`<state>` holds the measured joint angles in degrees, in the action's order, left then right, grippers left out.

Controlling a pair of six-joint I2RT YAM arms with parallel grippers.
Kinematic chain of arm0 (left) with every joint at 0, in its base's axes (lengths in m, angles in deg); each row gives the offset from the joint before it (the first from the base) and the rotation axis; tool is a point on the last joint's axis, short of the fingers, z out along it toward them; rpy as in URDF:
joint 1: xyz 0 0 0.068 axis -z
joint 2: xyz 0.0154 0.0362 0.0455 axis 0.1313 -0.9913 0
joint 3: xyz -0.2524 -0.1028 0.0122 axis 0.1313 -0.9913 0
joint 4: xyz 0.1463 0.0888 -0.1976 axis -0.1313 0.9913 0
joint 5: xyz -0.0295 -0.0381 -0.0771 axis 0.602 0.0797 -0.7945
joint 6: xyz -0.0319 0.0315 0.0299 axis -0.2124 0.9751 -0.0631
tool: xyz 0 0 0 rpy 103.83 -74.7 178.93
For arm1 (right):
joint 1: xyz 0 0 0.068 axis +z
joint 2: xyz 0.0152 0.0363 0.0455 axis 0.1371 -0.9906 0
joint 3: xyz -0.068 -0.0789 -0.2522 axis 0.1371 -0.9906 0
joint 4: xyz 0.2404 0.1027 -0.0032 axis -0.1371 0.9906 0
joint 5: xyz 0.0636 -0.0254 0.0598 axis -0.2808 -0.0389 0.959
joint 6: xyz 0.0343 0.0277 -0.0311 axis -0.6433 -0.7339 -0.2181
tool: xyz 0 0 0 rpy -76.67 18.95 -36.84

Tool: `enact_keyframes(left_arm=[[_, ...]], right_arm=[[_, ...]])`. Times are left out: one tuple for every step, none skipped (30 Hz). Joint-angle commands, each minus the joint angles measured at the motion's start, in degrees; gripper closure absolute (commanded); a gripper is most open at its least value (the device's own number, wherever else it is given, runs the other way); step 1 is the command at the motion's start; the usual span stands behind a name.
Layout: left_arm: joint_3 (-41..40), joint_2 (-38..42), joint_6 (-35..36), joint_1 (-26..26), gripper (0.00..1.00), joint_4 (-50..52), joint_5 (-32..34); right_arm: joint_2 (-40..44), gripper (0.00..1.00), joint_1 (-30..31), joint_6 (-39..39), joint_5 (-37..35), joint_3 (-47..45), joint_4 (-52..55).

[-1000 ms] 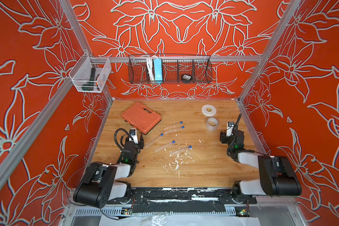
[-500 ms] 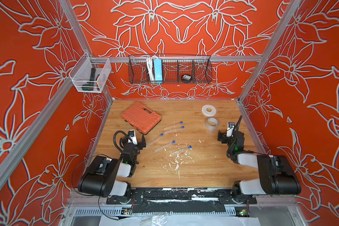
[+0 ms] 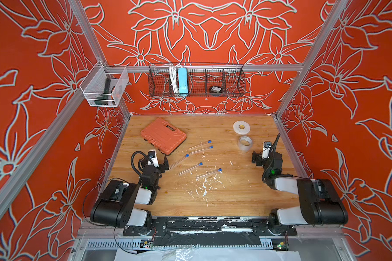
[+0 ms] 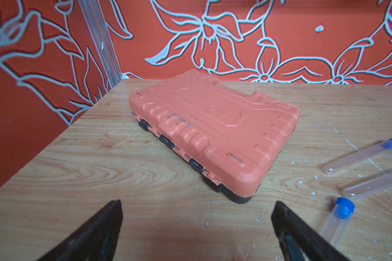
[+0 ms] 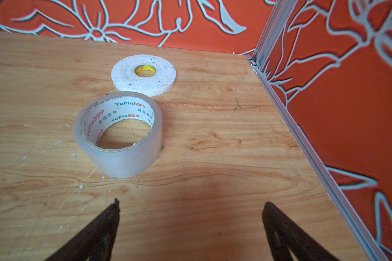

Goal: Insert stoppers into test tubes
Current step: Reset both arms

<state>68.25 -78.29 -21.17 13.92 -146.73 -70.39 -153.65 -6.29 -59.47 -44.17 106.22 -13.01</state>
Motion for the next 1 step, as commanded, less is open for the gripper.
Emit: enact_keyframes(left_arm=[[0.4,0.2,-0.9,-0.3,0.01,-1.8,0.1]], right_arm=[[0.2,0.01,0.3,-0.4,-1.1,-0.3,-1.2]])
